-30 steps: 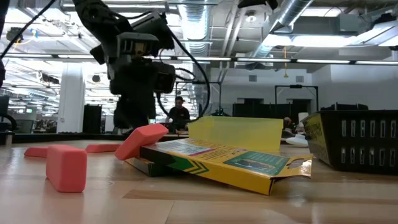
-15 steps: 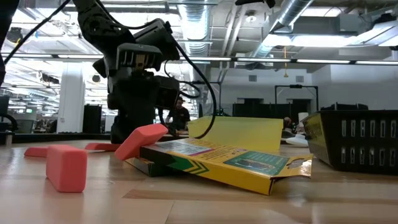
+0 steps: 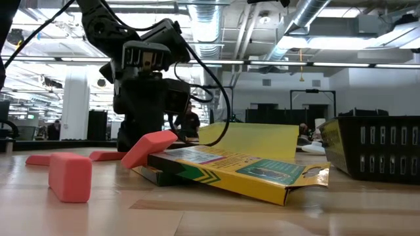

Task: Pick & Place School Supplies
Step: Put the yellow crayon box into the yellow bin

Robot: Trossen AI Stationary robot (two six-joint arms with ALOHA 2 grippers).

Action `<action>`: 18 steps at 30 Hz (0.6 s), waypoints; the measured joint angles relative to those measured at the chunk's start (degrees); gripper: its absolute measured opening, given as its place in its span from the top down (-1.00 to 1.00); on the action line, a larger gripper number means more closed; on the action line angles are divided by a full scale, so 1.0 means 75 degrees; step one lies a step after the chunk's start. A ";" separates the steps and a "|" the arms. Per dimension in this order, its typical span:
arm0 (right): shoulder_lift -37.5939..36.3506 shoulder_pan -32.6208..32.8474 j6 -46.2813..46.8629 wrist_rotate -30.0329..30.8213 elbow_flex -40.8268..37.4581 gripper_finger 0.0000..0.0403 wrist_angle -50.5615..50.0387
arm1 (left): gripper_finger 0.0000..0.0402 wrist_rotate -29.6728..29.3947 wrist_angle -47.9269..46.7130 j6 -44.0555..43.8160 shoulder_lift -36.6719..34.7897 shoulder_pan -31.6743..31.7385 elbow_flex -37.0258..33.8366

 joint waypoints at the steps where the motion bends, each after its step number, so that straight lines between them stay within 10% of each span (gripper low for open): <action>1: 0.0000 0.0014 0.0000 0.0000 0.0000 0.10 0.0000 | 0.05 0.0024 0.0041 -0.0023 0.0002 -0.0017 0.0000; 18: 0.0000 0.0012 0.0000 -0.0003 0.0000 0.13 0.0000 | 0.32 0.0413 0.0767 -0.0398 0.0034 -0.0246 -0.0015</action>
